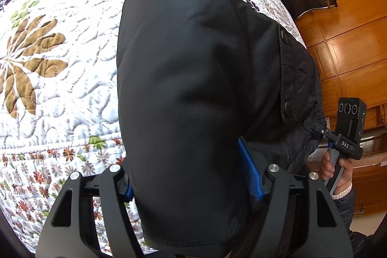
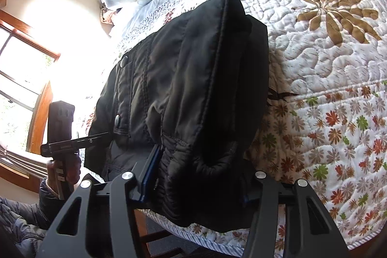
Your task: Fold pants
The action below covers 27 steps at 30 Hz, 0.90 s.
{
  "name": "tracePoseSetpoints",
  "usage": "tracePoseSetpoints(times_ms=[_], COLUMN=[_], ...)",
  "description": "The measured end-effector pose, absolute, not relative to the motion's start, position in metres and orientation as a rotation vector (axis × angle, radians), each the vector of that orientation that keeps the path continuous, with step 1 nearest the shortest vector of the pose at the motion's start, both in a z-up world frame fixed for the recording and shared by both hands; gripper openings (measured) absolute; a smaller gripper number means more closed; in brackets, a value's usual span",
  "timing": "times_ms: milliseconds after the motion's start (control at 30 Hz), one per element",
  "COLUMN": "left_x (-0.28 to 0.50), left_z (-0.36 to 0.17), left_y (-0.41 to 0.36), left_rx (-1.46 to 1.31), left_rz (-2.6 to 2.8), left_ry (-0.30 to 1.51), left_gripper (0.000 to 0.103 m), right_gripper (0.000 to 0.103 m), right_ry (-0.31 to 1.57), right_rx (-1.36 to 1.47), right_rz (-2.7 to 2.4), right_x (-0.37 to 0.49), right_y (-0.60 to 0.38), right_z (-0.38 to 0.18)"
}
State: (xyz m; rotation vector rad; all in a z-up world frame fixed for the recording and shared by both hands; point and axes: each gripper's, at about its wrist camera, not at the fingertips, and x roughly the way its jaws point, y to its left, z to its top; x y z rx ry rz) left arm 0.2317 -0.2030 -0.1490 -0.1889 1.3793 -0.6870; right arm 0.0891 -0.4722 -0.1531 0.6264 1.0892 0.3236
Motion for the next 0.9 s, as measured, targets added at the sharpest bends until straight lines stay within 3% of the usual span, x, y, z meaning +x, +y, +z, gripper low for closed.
tracePoseSetpoints(times_ms=[900], left_x=[0.349], left_z=[-0.146], left_y=[-0.062], left_rx=[-0.292], left_rz=[-0.481], left_ry=[1.277], left_gripper=[0.069], right_gripper=[0.054], right_ry=[1.099], right_rx=[0.605], right_rz=[0.427], right_x=[0.222], right_y=[-0.401], right_z=[-0.167])
